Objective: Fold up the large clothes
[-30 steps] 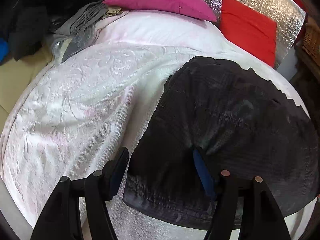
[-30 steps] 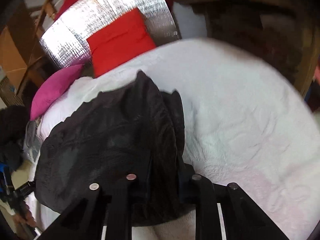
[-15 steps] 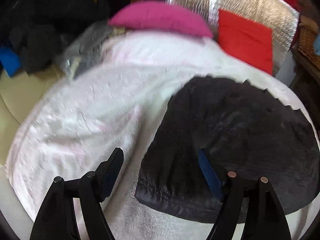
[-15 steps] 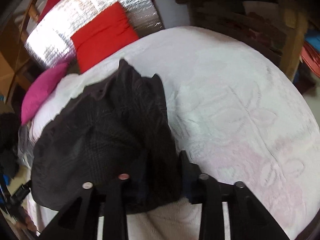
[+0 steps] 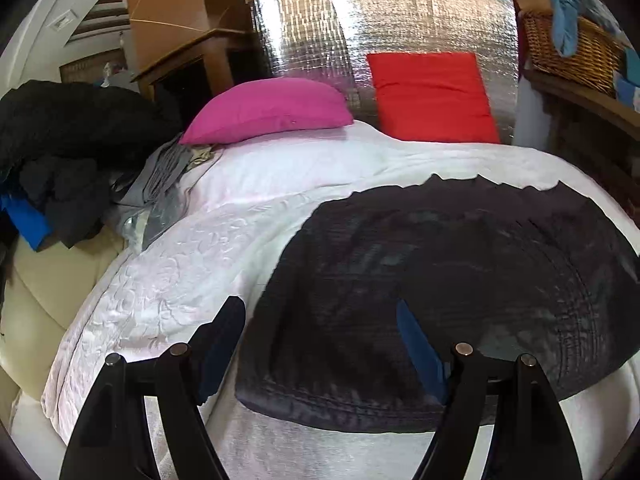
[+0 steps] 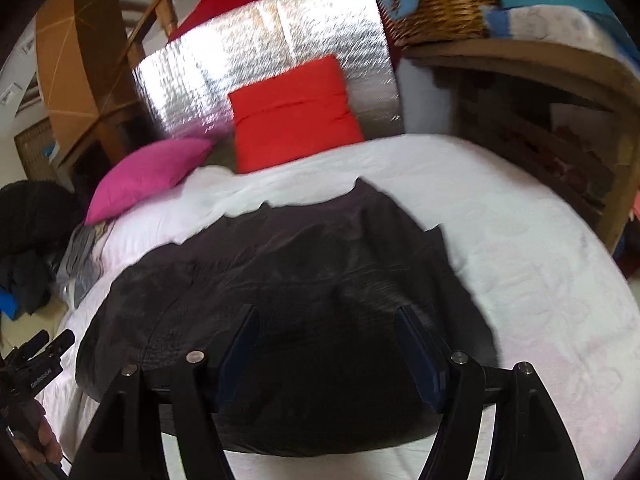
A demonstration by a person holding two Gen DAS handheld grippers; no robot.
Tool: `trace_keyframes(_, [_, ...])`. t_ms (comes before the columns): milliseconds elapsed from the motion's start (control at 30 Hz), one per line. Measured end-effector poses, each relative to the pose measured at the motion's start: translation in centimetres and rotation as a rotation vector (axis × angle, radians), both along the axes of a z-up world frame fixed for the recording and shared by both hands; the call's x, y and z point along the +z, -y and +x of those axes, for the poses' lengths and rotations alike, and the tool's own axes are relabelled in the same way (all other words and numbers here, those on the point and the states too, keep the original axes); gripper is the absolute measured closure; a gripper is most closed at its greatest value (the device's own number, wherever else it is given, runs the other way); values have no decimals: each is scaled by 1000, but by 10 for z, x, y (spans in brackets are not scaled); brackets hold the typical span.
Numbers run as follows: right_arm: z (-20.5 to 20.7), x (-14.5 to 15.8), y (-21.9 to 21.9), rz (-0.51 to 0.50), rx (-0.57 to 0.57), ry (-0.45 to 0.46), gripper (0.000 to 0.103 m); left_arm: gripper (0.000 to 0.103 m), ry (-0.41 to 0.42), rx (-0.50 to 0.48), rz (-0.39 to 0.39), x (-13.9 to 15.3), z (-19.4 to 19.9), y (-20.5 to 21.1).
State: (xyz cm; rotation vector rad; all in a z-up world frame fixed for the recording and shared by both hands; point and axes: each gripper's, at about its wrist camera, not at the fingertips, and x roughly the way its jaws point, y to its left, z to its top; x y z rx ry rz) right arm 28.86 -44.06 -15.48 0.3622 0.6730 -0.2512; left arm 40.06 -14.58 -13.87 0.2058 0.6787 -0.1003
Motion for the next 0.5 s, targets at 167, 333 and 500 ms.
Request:
trace_keyframes(167, [13,-21,-10,36,30,-62,31,24,-2,-11,18,-5,-1,8])
trace_keyframes(333, [31,-49,-14,-19,45,-182,31,24,-15,-6,32,-12,4,10])
trace_keyframes(500, [35,-46,-15,-42,55,-220,32,24,-24,1,44,-17,8,10])
